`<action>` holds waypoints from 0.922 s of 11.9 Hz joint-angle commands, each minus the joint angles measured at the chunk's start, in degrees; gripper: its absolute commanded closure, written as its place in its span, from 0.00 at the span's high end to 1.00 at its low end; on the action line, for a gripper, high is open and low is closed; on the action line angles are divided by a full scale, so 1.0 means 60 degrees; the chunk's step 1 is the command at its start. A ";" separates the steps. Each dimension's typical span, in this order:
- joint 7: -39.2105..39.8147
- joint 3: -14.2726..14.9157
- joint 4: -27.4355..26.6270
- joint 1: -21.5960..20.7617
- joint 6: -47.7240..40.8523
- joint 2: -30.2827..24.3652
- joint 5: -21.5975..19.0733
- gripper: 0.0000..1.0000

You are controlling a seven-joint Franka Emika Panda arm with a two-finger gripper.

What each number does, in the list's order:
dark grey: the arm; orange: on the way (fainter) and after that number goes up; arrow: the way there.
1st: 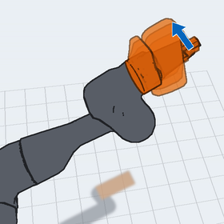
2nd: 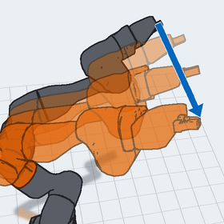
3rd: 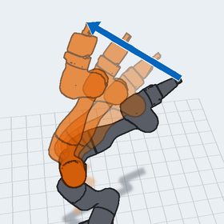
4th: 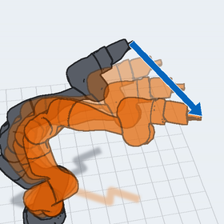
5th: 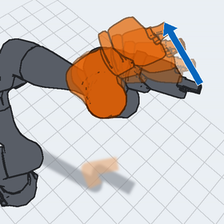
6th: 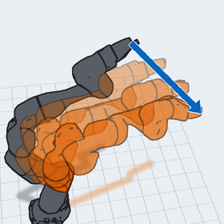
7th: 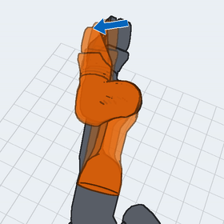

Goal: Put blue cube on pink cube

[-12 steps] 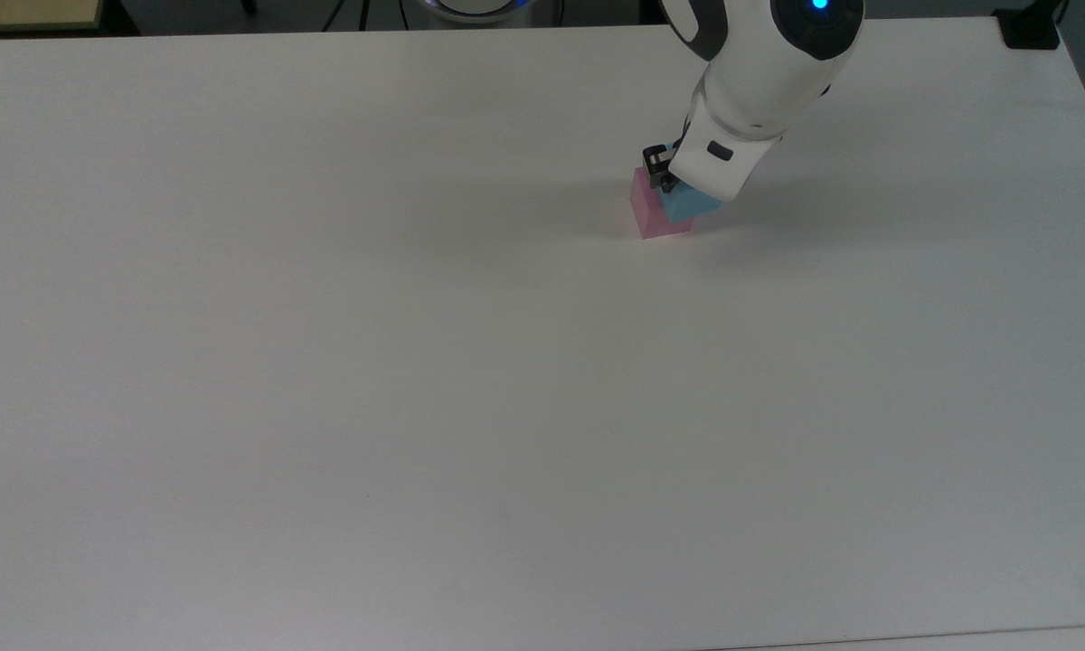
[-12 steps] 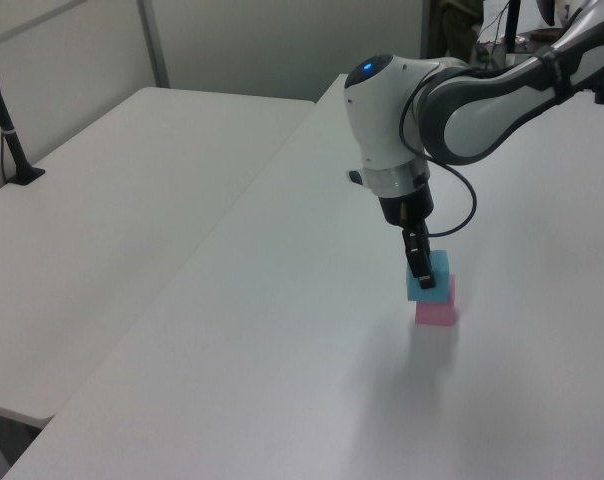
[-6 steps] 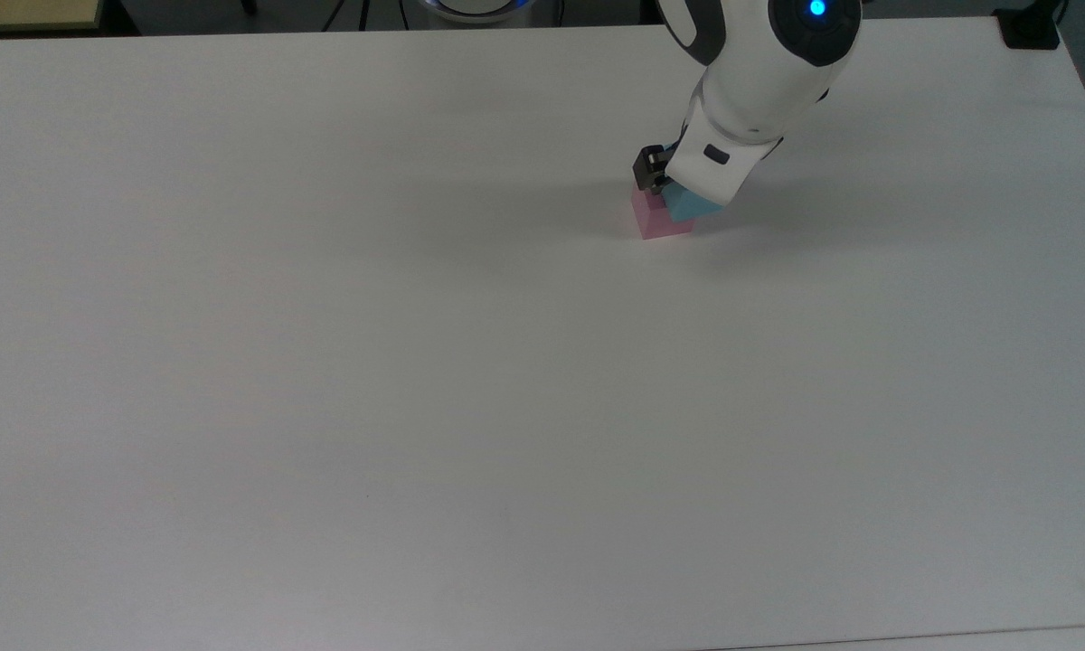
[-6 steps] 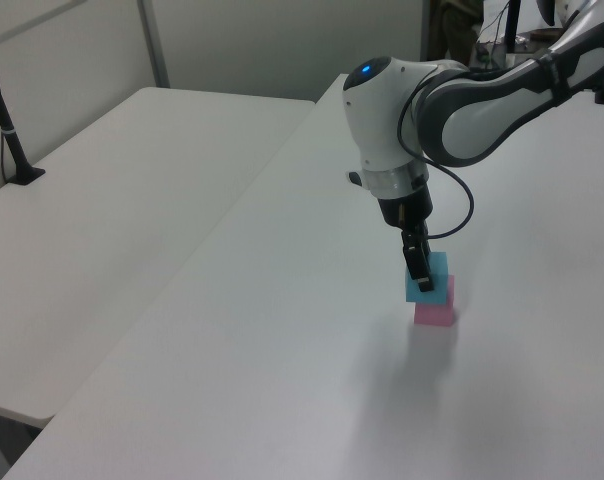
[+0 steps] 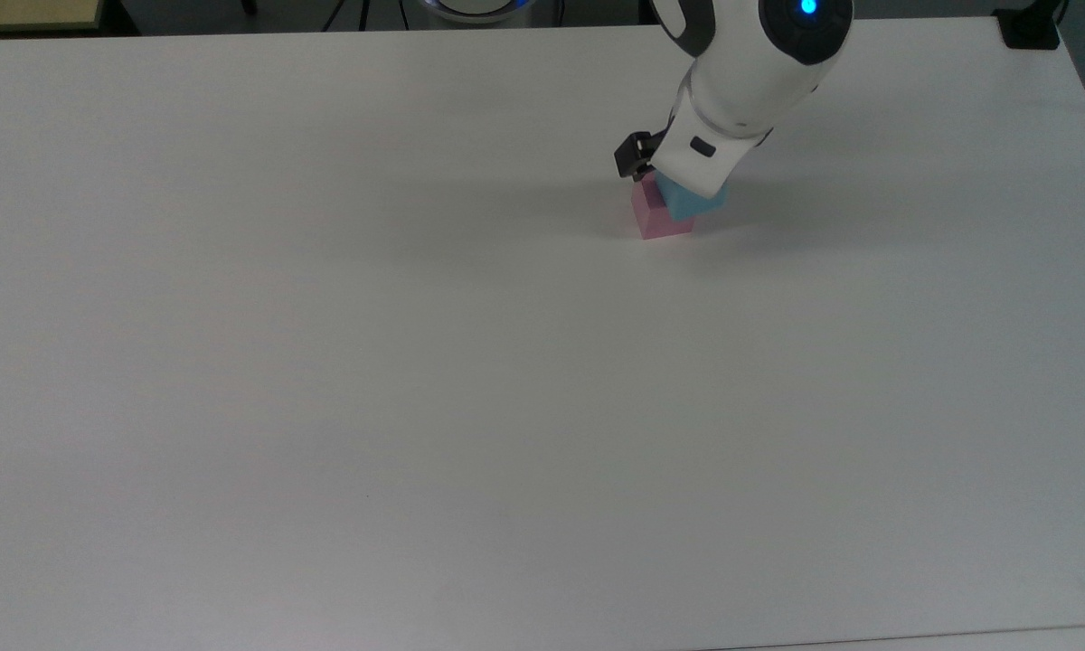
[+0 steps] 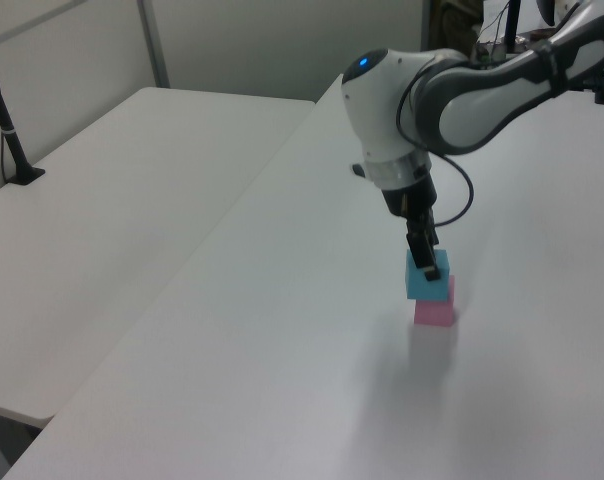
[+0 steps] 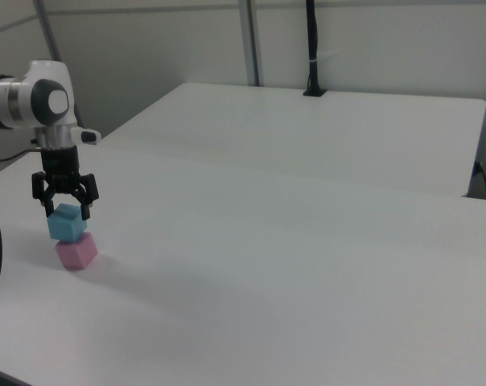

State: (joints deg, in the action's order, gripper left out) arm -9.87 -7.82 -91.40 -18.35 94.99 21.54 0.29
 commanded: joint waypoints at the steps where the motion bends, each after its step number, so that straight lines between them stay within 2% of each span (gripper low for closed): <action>1: 0.0280 0.0234 -0.0045 -0.0019 -0.0670 -0.0747 -0.0005 1.00; 3: 0.1011 0.0671 -0.0002 -0.0004 -0.1137 -0.1127 -0.0222 1.00; 5: 0.1993 0.1053 0.0596 -0.0004 -0.2233 -0.1232 -0.0560 1.00; 9: 0.1997 0.1172 0.0658 0.0011 -0.2166 -0.1421 -0.0532 1.00; 11: 0.1779 0.1157 0.0658 0.0287 -0.1671 -0.1859 -0.0459 1.00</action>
State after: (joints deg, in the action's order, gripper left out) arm 0.83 -1.43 -87.14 -17.95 82.82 14.05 -1.76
